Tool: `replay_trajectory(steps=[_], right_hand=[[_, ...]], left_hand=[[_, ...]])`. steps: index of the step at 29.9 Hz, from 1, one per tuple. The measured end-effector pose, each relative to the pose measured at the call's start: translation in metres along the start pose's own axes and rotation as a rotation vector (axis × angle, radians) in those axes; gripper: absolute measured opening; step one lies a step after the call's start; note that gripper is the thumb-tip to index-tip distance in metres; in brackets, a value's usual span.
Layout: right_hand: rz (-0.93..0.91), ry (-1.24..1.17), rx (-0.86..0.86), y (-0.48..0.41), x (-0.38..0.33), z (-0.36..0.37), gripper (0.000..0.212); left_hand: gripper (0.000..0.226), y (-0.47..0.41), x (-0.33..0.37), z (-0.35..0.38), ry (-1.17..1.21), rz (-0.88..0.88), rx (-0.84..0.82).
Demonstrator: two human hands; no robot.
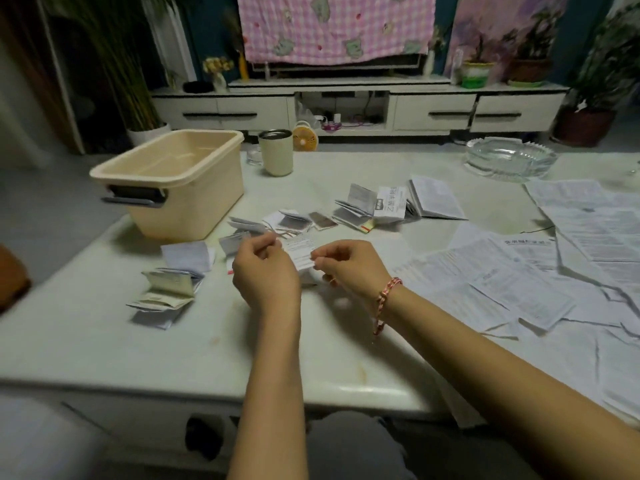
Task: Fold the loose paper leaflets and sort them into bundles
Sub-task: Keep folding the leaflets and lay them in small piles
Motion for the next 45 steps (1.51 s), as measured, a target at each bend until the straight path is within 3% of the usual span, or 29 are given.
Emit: replay_trajectory(steps=[6,12,16,20,24,29,33,35,39,45], right_hand=[[-0.084,0.541,-0.162,-0.007,0.010,0.021,0.020],[-0.106,0.514,-0.170,-0.011,0.000,0.005,0.022],[-0.118,0.457,-0.105,-0.013,-0.013,-0.034,0.021],[-0.022,0.373,-0.022,-0.002,-0.022,-0.093,0.019],[0.047,0.356,0.141,0.012,-0.018,-0.155,0.017],[0.069,0.561,0.161,0.032,0.003,-0.200,0.017],[0.142,0.919,0.010,0.049,0.029,-0.201,0.061],[0.129,1.018,0.006,0.057,0.043,-0.195,0.072],[0.104,1.072,0.142,0.070,0.050,-0.194,0.053],[-0.009,1.122,0.205,0.072,0.048,-0.196,0.018]], left_hand=[[0.034,-0.002,-0.010,0.004,-0.028,-0.030,-0.154],[0.035,-0.003,-0.005,-0.001,0.046,-0.029,0.018],[0.036,0.001,-0.004,0.006,0.020,0.001,-0.038],[0.040,0.020,0.001,0.024,-0.014,0.063,-0.247],[0.032,0.054,0.007,0.047,-0.116,0.176,-0.610],[0.021,0.091,0.014,0.062,-0.234,0.326,-0.874],[0.026,0.101,0.012,0.066,-0.408,0.360,-0.954],[0.027,0.104,0.008,0.066,-0.483,0.358,-1.023],[0.027,0.107,0.006,0.065,-0.519,0.307,-1.121],[0.024,0.101,0.003,0.063,-0.465,0.179,-1.092]])
Point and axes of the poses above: each hand's wrist, its own y-axis away from the middle knuckle, its own z-axis out of the palm, x = y × z, the point moved 1 cm from there along -y, towards the middle knuckle
